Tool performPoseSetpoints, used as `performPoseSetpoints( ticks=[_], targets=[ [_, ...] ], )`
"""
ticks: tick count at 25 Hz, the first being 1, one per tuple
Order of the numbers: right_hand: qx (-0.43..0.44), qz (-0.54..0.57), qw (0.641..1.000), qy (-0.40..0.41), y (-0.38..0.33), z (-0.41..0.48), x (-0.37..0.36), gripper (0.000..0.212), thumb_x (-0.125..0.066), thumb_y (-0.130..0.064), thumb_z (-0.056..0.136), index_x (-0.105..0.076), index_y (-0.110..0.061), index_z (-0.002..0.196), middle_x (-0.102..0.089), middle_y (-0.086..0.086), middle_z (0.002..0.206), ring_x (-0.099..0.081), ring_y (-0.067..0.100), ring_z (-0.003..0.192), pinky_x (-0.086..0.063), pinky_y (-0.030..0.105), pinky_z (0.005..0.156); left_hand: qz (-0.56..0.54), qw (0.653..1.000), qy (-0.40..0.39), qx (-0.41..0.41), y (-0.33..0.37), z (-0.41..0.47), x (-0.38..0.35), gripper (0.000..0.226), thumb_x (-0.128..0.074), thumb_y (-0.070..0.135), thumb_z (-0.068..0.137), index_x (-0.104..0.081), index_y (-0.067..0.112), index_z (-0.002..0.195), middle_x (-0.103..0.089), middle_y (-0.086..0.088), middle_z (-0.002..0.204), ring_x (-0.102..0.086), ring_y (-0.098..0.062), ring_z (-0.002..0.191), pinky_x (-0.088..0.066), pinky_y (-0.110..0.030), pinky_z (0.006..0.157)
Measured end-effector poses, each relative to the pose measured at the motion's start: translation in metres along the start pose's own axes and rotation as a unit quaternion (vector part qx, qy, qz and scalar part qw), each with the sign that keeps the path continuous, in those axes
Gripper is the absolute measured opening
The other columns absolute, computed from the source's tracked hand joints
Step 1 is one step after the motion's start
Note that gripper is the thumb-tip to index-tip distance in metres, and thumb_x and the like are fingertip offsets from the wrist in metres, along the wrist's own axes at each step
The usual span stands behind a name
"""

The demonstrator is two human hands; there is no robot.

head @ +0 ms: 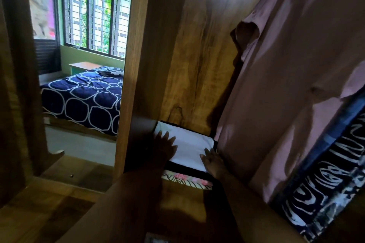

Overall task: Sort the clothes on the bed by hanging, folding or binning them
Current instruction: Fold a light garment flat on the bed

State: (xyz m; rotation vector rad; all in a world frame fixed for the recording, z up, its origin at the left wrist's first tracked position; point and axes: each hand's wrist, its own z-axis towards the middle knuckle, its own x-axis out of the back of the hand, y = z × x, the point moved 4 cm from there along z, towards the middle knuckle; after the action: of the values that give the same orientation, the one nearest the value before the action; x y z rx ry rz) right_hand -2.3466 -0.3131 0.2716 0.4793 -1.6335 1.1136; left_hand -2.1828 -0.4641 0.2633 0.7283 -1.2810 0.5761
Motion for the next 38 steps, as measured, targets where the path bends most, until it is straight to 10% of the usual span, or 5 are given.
performPoseSetpoints(
  ticks=[5,10,16,24,38],
  targets=[
    [-0.016,-0.057,0.997,-0.038,-0.001,0.001,-0.004,0.061,-0.027,-0.051,0.1,-0.017,-0.021,0.153,-0.005,0.007,0.16,-0.003,0.024,0.148,-0.006,0.036,0.119,-0.038,0.997,0.023,-0.07,-0.01,0.009,-0.034,0.061,-0.019,0.05,0.093,-0.06,0.023,0.127,-0.056,-0.013,0.134,-0.027,-0.039,0.139,-0.023,-0.041,0.113],
    [0.041,-0.092,0.994,0.032,-0.001,-0.008,0.0,0.06,-0.024,-0.052,0.099,-0.031,-0.019,0.149,-0.024,0.008,0.157,-0.017,0.023,0.145,-0.008,0.034,0.116,0.018,0.983,0.11,-0.146,-0.004,-0.008,-0.007,0.064,0.005,0.051,0.097,-0.006,0.023,0.154,-0.001,0.003,0.161,-0.015,-0.013,0.146,0.002,-0.041,0.12],
    [0.134,-0.12,0.977,0.11,-0.017,-0.043,0.02,0.085,-0.007,-0.061,0.08,-0.052,-0.014,0.135,-0.056,0.009,0.132,-0.048,0.028,0.121,-0.033,0.033,0.103,-0.02,0.99,0.069,-0.124,0.022,-0.055,0.061,0.025,-0.055,0.019,0.087,-0.076,0.027,0.1,-0.071,-0.011,0.106,-0.068,-0.033,0.084,-0.054,-0.04,0.065],
    [0.161,-0.089,0.983,0.026,-0.028,-0.121,0.011,0.062,-0.057,-0.038,0.09,-0.036,-0.018,0.145,-0.043,0.007,0.143,-0.037,0.029,0.13,-0.034,0.035,0.105,0.058,0.984,-0.005,-0.167,0.026,-0.116,0.038,0.086,-0.049,0.075,0.079,-0.041,0.021,0.144,-0.041,-0.011,0.147,-0.043,-0.025,0.129,-0.033,-0.036,0.11],
    [0.145,-0.113,0.97,-0.161,-0.038,-0.199,0.015,0.046,-0.068,-0.037,0.086,-0.06,-0.011,0.124,-0.061,0.006,0.121,-0.055,0.021,0.113,-0.039,0.021,0.084,-0.019,0.985,-0.148,-0.086,0.02,-0.225,0.049,0.066,-0.077,0.027,0.08,-0.047,0.018,0.139,-0.05,-0.003,0.141,-0.047,-0.022,0.129,-0.034,-0.028,0.105]
  ],
)
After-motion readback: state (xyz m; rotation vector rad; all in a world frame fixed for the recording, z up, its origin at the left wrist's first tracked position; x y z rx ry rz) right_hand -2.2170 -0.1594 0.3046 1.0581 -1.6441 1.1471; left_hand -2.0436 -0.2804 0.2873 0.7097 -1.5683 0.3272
